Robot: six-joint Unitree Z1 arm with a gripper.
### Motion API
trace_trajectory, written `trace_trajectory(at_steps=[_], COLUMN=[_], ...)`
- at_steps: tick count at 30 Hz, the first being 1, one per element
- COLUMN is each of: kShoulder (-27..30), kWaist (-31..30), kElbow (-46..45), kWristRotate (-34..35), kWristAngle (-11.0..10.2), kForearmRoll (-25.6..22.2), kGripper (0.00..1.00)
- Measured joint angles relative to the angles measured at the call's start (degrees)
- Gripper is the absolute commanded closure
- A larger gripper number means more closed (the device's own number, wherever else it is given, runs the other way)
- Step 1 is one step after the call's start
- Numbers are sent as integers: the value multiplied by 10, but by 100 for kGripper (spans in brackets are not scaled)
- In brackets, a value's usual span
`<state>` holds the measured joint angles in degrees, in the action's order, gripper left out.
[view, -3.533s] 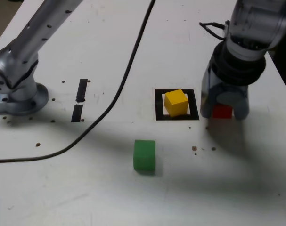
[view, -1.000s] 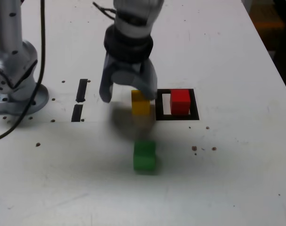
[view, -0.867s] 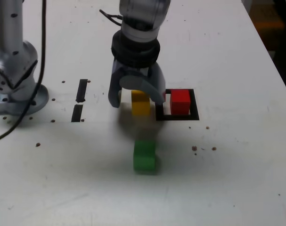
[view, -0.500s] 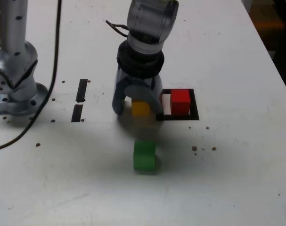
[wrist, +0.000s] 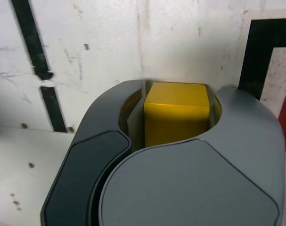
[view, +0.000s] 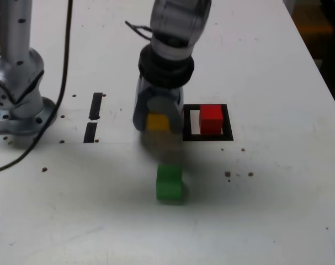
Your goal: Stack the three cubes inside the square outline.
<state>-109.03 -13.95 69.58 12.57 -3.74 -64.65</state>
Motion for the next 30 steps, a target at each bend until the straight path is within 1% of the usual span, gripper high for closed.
trace_trajectory(at_steps=[3, 4, 6, 9, 13, 22, 30], kShoulder=[33, 38, 38, 26, -17, -82, -101], kWaist=[0, 0, 0, 0, -1, -1, -1], kElbow=[54, 74, 110, 168, 246, 410, 394], kWristRotate=[3, 3, 5, 5, 2, -1, -3], kWristAngle=[-12, -15, -27, -43, -46, -38, -35], kForearmRoll=[-59, -79, -118, -177, -251, -243, -242], kGripper=[77, 77, 78, 78, 78, 78, 78])
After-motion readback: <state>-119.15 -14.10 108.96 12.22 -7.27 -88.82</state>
